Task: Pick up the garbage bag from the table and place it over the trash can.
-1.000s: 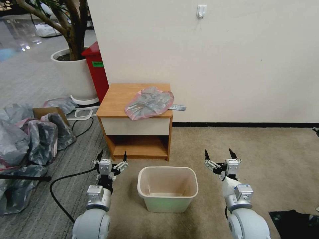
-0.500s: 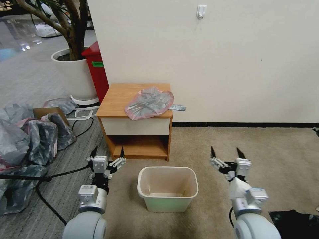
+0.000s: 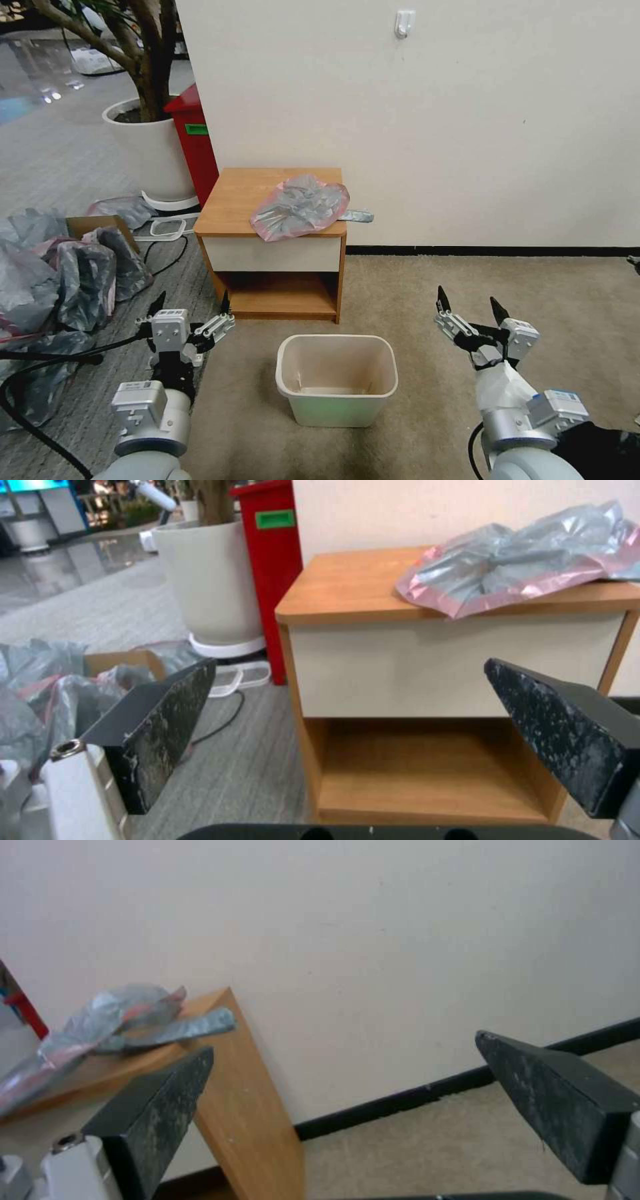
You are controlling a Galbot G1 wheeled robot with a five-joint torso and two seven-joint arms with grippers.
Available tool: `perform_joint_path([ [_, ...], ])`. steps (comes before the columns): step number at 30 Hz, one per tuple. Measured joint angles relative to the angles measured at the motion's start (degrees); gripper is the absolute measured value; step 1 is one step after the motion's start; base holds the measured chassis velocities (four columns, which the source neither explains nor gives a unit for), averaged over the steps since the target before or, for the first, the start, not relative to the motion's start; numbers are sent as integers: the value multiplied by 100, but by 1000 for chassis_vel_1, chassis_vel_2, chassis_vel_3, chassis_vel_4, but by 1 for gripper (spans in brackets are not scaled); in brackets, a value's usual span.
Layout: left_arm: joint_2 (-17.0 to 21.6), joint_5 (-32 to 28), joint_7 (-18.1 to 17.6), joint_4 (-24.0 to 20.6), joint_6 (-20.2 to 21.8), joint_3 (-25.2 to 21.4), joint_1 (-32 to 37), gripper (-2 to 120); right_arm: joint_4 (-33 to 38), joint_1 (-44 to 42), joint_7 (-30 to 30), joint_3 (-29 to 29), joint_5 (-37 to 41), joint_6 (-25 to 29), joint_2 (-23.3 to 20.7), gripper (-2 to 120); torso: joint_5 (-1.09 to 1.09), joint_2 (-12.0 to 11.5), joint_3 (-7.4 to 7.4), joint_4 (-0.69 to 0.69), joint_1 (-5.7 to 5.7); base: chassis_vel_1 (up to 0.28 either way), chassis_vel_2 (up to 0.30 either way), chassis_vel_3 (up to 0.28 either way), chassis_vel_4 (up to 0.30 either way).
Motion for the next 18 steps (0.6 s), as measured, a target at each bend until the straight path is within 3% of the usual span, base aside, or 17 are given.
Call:
perform_joint_path([
  [3,128,-155,-66,12,261,-136,40,100,-175,383,8,-14,734,-220,-41,100,-1,0,0,-1,0,0,0,0,0],
  [4,288,-329,-145,22,504,-295,82,100,-351,678,36,-33,1319,-366,-63,100,1,0,0,1,0,0,0,0,0],
  [7,349,-403,-174,26,592,-351,93,100,-653,1058,55,-88,1861,-445,-68,100,1,0,0,2,0,0,0,0,0],
  [15,374,-439,-186,40,610,-366,97,100,-1840,2396,58,-375,2852,-447,-51,100,0,0,1,1,0,0,0,0,0],
  [18,428,-649,-340,45,406,-365,280,100,-2464,3019,91,-505,3416,-454,5,100,1,0,1,0,0,0,0,0,0],
])
